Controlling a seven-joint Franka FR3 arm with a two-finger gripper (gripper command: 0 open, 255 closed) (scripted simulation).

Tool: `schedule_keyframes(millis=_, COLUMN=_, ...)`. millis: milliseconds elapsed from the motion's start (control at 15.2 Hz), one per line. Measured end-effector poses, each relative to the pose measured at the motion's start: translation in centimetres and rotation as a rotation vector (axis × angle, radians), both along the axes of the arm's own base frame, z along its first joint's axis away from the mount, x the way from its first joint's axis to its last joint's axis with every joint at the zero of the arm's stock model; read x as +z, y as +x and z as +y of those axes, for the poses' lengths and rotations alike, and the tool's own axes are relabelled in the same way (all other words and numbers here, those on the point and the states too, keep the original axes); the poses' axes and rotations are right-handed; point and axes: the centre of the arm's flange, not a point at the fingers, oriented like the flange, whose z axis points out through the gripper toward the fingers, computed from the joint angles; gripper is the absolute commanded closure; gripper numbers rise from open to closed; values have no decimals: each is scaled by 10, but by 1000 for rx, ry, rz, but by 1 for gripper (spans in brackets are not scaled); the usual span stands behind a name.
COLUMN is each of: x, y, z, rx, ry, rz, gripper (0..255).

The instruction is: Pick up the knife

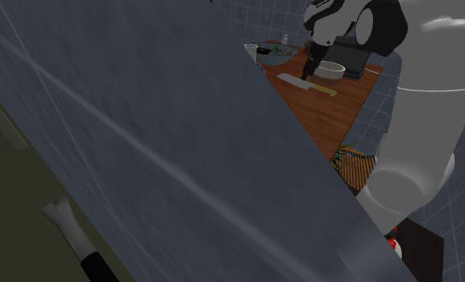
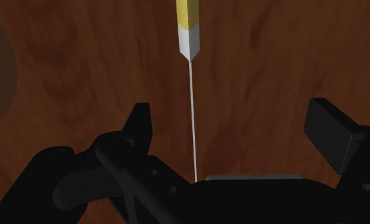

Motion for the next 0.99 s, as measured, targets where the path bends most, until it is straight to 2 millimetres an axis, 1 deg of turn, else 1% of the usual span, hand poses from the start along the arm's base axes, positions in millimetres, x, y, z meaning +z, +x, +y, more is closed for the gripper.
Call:
schedule_keyframes(millis=132, x=-6, y=7, z=-14, rx=10, ry=-5, rz=-4, gripper=0)
schedule_keyframes(millis=198, x=-12, y=7, z=-16, rx=12, ry=-6, rz=-5, gripper=0)
schedule_keyframes(millis=396, x=-28, y=9, z=-20, rx=15, ry=-6, rz=-5, gripper=0)
schedule_keyframes(millis=594, x=-42, y=9, z=-18, rx=15, ry=-7, rz=-5, gripper=0)
schedule_keyframes(millis=660, x=-44, y=9, z=-18, rx=15, ry=-7, rz=-5, gripper=255)
schedule_keyframes(millis=990, x=-47, y=10, z=-18, rx=15, ry=-7, rz=-6, gripper=255)
